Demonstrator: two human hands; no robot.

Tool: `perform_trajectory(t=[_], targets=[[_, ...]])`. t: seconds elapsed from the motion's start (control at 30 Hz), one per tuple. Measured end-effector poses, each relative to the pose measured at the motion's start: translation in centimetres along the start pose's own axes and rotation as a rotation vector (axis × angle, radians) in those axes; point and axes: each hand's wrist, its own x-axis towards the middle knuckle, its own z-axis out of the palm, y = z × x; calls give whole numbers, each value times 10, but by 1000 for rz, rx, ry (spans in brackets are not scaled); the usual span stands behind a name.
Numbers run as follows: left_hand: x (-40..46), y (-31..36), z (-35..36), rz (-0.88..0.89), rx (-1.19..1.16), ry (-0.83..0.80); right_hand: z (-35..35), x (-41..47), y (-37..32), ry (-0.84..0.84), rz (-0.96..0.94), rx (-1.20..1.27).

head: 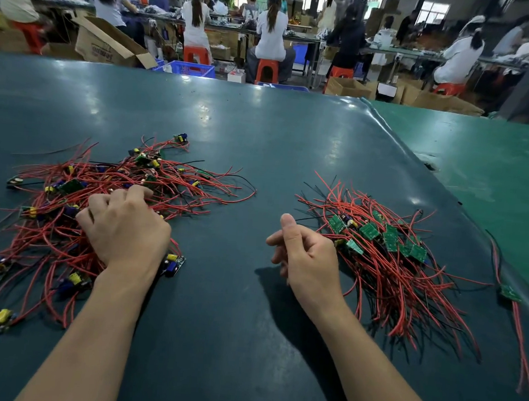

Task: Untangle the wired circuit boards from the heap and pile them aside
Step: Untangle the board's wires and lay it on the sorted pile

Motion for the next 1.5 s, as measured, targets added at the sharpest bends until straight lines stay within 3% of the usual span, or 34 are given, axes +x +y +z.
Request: perform_trajectory(t=[0.23,0.37,0.47,0.6,0.9,0.97,1.03,1.1,1.23,1.33,1.5], targets=[[-7,9,0,61,-223,164,0,1,1,-19,0,-15],[-8,13,1,14,-179,207,0,1,1,-29,7,-17],[-7,9,0,-88,-106,73,0,0,1,-42,11,-28],[-7,5,0,-31,-36,-59,0,-1,-1,-56,14,-59],[-11,12,-5,63,-256,175,-1,-2,-3,-57,19,-66],[-10,14,-8,205,-417,292,-1,-2,-4,-52,17,-74],[-13,17,-9,480,-554,386,-1,-2,-7,-62,36,-19],[-22,26,-10,729,-646,370,-1,-1,-10,-102,98,138],[-50,51,-9,1053,-707,260,-3,0,-16,-218,174,388],[-62,62,-6,1172,-731,186,-8,2,-16,-212,159,507],[-62,62,-4,1180,-770,121,-12,5,-18,-181,146,580]])
